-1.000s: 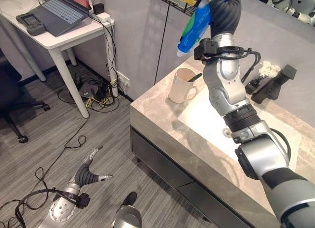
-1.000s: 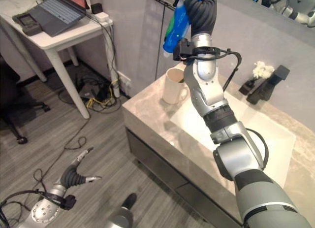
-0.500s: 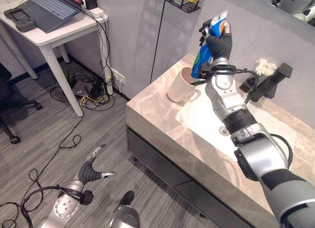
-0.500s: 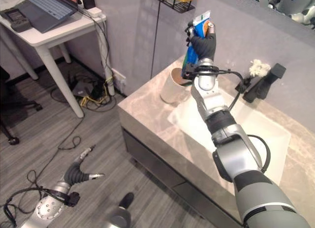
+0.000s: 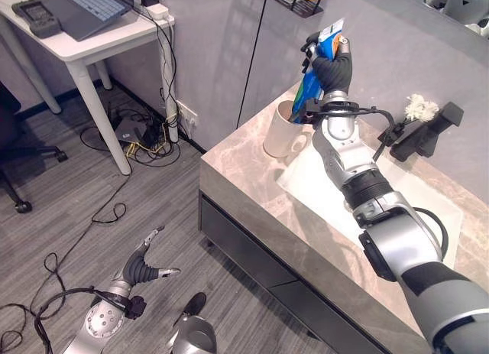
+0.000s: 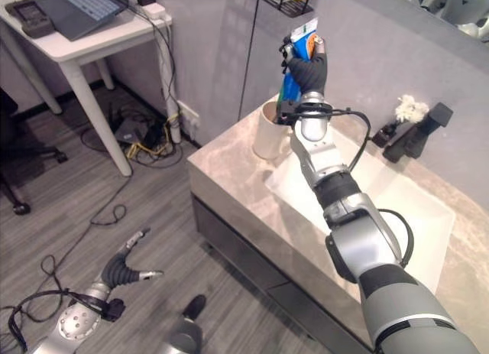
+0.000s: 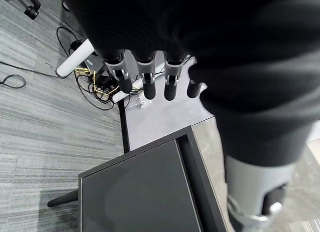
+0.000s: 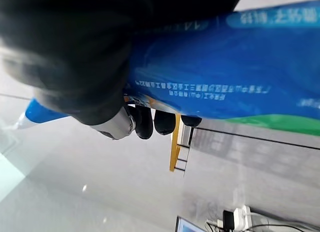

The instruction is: Put brush and paste in cup on sink, flatten towel.

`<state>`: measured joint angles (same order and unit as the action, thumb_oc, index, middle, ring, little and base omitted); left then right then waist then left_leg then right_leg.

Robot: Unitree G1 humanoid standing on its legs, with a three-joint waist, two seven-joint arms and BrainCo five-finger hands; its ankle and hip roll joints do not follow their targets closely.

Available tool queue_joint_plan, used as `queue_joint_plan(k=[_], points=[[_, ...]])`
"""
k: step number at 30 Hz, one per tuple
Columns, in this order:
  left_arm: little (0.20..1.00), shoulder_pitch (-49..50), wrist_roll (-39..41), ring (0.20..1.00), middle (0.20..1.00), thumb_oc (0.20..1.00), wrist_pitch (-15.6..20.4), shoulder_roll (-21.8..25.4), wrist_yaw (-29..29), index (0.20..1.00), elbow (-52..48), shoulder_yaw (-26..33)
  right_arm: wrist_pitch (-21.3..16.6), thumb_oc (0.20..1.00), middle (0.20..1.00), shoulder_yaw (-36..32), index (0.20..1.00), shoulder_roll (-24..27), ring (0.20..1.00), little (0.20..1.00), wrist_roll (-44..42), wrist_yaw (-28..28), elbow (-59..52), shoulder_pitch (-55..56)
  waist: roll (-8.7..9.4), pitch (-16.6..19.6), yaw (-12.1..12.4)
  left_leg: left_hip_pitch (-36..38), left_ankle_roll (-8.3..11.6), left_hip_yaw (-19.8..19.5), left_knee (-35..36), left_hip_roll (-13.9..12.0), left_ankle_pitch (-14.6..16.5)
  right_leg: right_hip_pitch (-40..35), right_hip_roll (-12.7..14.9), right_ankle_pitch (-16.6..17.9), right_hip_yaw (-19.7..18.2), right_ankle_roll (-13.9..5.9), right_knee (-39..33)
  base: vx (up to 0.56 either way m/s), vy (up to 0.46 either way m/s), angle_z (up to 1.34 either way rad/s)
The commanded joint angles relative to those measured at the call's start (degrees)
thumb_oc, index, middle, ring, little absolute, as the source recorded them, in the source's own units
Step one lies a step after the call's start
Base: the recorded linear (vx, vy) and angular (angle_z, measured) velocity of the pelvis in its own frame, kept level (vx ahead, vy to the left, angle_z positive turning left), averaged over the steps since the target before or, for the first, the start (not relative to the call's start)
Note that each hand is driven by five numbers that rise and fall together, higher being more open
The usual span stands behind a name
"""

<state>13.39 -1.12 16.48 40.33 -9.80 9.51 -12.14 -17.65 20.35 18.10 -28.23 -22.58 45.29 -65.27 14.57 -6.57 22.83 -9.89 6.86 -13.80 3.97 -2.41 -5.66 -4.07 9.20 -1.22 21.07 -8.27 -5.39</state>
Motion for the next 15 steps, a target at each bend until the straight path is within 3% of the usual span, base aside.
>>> queue_joint_plan(k=[1, 15], points=[[1.0, 0.22, -1.49, 1.0, 1.0, 1.0, 2.04, 2.61, -0.2, 1.0, -0.96, -1.03, -3.22, 0.2, 0.2, -0.13, 0.2, 3.18, 0.2, 0.2, 2.41, -2.05, -2.92, -4.49, 0.05, 2.37, 0.79, 2.0, -2.59, -0.3, 1.03, -0.35, 3.15, -1.45, 3.92, 5.74, 0.0, -2.01, 0.71, 0.0, 0.0, 0.0], [1.0, -1.0, -2.74, 1.0, 1.0, 1.0, 1.96, 2.53, -1.22, 1.0, -0.32, -2.38, -4.08, 0.2, 0.2, -3.11, 0.2, 0.93, 0.2, 0.2, 4.74, -4.82, -2.36, -2.04, 0.44, 1.67, 1.74, 1.38, -2.6, -0.48, 1.03, -0.38, 3.04, -0.86, 3.62, 5.46, 0.05, -1.9, 0.49, 0.0, 0.0, 0.0]])
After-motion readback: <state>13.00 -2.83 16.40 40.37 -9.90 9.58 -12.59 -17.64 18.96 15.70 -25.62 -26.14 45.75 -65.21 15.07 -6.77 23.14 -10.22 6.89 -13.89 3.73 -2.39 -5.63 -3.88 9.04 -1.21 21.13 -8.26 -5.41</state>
